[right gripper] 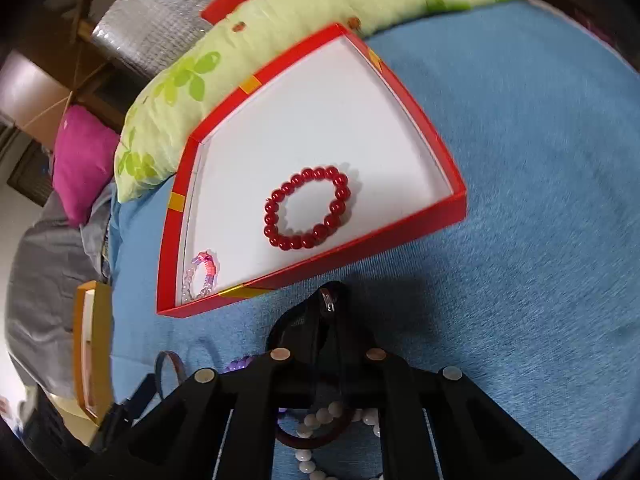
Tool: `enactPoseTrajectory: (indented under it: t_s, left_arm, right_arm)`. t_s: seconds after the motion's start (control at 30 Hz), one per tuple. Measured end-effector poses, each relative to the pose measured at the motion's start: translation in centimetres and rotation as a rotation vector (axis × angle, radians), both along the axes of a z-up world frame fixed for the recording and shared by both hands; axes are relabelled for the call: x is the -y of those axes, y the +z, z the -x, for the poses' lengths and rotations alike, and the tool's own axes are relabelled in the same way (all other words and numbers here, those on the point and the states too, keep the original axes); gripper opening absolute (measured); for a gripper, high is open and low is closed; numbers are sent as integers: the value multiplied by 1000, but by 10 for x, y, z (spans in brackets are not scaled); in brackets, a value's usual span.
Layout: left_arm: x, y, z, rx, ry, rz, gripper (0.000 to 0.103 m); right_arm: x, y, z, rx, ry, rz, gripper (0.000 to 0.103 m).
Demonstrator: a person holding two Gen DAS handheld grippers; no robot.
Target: Organize jewelry
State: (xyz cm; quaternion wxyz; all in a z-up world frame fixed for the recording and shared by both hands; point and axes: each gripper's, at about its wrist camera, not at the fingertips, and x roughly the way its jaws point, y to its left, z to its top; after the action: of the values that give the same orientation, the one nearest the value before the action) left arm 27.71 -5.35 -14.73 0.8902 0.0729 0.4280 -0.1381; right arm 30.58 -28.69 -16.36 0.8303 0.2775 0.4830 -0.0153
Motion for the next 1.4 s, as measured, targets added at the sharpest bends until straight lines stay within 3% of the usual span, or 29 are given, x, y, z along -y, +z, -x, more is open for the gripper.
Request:
enactPoseTrajectory:
  t_s: [0.33, 0.6, 0.67, 0.77, 0.83, 0.9, 1.07, 1.2, 1.33, 1.4]
  left_arm:
    - [6, 19, -3, 63, -2, 44, 63]
    - [13, 34, -16, 117, 3, 54, 63]
    - [12, 32, -18, 111, 17, 58, 63]
    - [13, 29, -19, 89, 19, 58, 63]
    - [14, 29, -17, 92, 13, 50, 63]
    - [15, 29, -14, 96, 7, 47, 63]
    - [15, 28, -12, 90, 8, 42, 63]
    - [15, 27, -8, 89, -1, 34, 63]
    - [13, 26, -7, 85, -3, 33, 63]
    - [10, 26, -7, 84, 1, 33, 63]
  right_arm:
    - [2, 37, 18, 174, 61, -32, 5]
    - [14, 66, 23, 327, 33, -51, 5]
    - [19, 66, 18, 303, 23, -43, 5]
    - [28, 51, 12, 192, 42, -170, 9]
    - [28, 41, 9, 130, 64, -184, 18]
    - [27, 31, 8, 83, 62, -166, 28]
    - [19, 5, 1, -47, 64, -131, 28]
    - [9, -6, -4, -83, 62, -92, 34]
    - [-3, -4, -5, -52, 52, -7, 34]
    - [-11, -1, -6, -37, 68, 65, 16]
